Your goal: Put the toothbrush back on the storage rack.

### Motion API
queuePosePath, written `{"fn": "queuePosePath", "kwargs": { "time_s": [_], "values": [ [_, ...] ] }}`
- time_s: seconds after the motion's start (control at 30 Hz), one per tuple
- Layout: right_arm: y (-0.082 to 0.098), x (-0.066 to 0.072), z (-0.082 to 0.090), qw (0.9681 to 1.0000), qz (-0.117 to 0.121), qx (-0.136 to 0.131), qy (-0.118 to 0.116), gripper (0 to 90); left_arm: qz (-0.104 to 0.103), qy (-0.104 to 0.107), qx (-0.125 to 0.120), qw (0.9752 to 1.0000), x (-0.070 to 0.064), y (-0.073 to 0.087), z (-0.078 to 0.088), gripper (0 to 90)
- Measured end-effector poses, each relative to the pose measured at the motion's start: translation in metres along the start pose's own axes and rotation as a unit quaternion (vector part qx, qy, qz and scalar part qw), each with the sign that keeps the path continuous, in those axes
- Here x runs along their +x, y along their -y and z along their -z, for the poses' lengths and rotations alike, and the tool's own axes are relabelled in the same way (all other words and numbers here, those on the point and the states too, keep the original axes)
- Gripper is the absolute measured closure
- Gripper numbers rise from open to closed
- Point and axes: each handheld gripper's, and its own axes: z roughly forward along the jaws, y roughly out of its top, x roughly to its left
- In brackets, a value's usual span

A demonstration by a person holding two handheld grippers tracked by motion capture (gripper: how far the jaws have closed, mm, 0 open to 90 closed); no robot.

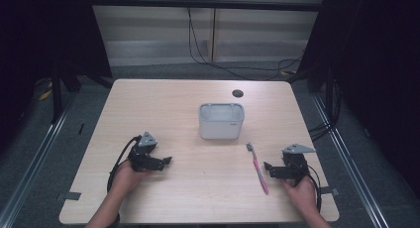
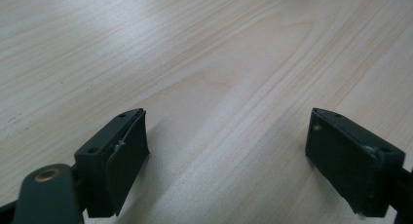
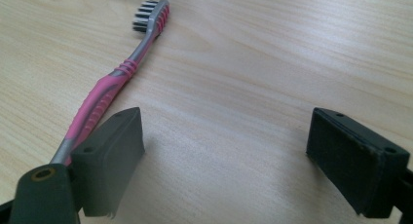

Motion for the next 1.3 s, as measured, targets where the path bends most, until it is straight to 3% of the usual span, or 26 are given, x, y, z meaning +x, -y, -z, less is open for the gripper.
{"fn": "queuePosePath", "kwargs": {
  "time_s": [0.23,0.3,0.37,0.4,0.5,0.6,0.83,1.0,1.3],
  "values": [
    [-0.007,0.000,0.001,0.9996,-0.004,0.029,0.002,14.6,0.000,0.000,0.000,1.0000,0.000,0.000,0.000,15.2],
    [-0.012,-0.001,0.001,0.9988,-0.005,0.047,0.006,20.4,0.000,0.000,0.000,1.0000,0.000,0.000,0.000,15.2],
    [-0.014,-0.001,0.002,0.9986,-0.010,0.053,0.003,23.9,0.000,0.000,0.000,1.0000,0.000,0.000,0.000,15.2],
    [-0.018,-0.003,0.003,0.9979,-0.017,0.062,-0.011,27.1,0.000,0.000,0.000,1.0000,0.000,0.000,0.000,15.2],
    [-0.022,-0.003,0.003,0.9968,-0.031,0.071,-0.015,28.3,0.000,0.000,0.000,1.0000,0.000,0.000,0.000,15.2],
    [-0.036,-0.002,0.004,0.9949,-0.053,0.083,-0.022,31.2,0.000,0.000,0.000,1.0000,0.000,0.000,0.000,15.2],
    [-0.052,0.004,0.002,0.9923,-0.060,0.104,-0.028,35.6,0.000,0.000,0.000,1.0000,0.000,0.000,0.000,15.2],
    [-0.065,0.008,-0.002,0.9882,-0.077,0.126,-0.042,44.0,-0.001,0.000,0.000,1.0000,0.000,0.000,0.000,15.2],
    [-0.080,0.016,-0.010,0.9827,-0.080,0.156,-0.059,50.4,0.000,0.000,0.000,1.0000,0.000,0.000,0.000,15.2]
  ]
}}
